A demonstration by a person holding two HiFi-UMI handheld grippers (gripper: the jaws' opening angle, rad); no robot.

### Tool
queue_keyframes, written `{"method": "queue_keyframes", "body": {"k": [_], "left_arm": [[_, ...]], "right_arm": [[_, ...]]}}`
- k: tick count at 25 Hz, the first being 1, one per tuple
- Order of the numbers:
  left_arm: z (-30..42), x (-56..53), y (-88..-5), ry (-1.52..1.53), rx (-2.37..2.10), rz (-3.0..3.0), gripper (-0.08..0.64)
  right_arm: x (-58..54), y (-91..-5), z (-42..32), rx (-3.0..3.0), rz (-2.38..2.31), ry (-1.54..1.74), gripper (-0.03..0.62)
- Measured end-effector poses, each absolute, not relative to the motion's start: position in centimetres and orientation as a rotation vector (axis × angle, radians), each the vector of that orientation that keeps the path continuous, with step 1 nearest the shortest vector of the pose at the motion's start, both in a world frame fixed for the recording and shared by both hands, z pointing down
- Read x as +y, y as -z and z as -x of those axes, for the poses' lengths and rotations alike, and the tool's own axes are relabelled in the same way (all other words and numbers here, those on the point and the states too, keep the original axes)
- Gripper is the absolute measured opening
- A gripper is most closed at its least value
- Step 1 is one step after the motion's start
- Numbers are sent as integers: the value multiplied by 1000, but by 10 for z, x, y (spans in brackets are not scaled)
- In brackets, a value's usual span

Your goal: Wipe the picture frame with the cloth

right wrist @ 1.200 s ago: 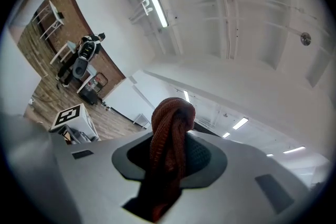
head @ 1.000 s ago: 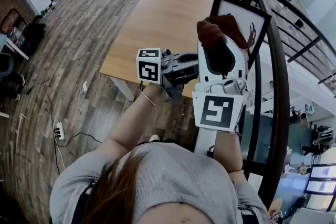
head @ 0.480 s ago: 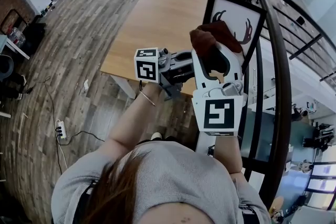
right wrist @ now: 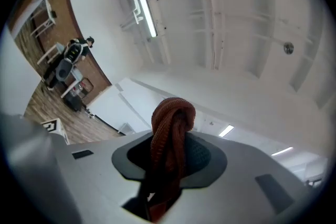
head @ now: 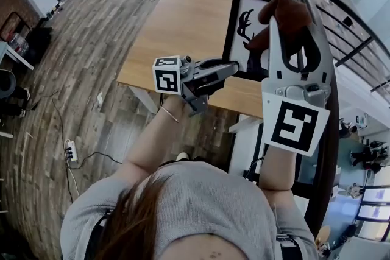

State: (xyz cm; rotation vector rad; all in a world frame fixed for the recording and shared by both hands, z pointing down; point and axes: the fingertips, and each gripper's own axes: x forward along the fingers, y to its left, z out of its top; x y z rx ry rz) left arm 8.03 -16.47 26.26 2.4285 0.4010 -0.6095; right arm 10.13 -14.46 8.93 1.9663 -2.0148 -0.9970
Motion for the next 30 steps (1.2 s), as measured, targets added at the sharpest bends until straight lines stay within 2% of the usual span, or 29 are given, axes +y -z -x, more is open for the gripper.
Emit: {"method": "queue_keyframes", "body": {"k": [9, 17, 30], "left_arm": [[-81, -161, -263, 567, 411, -2450, 55], [-77, -156, -257, 573, 437, -2494, 55], [-76, -155, -256, 617, 428, -2495, 55]], "right_arm": [[-176, -46, -112, -1958, -2000, 1156, 133], [-210, -76, -117, -1923, -1976, 1012, 133], [-198, -108, -106, -2027, -1941, 893, 133]]}}
